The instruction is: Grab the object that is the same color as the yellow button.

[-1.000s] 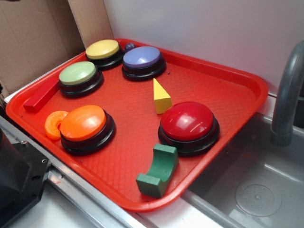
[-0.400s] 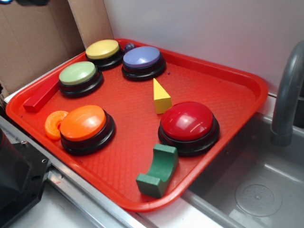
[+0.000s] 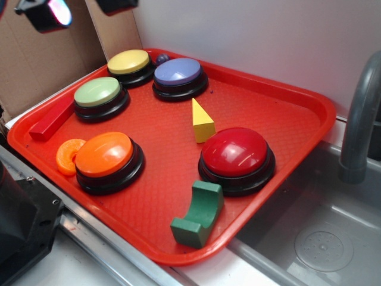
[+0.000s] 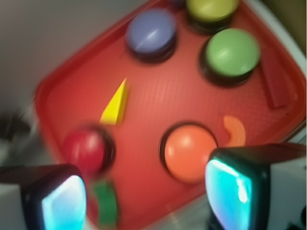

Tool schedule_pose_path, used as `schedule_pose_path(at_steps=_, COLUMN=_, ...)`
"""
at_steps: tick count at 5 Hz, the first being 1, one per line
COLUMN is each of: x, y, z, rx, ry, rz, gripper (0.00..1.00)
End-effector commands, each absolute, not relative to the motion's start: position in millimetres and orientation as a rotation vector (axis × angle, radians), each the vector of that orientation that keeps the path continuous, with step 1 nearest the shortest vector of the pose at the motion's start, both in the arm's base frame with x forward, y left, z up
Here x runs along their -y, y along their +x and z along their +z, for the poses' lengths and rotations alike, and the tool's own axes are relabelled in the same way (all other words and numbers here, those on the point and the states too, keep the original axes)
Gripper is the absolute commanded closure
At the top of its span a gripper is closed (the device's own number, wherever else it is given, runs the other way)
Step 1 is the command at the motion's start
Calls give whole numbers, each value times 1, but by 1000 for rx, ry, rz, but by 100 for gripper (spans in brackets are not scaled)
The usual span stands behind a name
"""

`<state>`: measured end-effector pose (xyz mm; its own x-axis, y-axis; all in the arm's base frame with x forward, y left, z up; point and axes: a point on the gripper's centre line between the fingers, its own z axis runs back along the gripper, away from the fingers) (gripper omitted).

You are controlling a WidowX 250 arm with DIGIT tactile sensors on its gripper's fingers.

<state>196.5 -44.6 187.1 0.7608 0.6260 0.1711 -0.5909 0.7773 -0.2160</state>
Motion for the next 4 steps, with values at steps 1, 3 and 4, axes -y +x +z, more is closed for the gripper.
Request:
schedule_pose_path(at_steps=1, x=52, y=259, z=130, rx=268, ry=-136, rz=828, gripper=0)
schedule_pose_path(at_steps=3, x=54, y=284, z=74, rx=194, ry=-73, rz=889, gripper=0)
schedule_pose_path(at_steps=4, x=54, y=284, z=54, rx=169, ry=-58, rz=886, gripper=0)
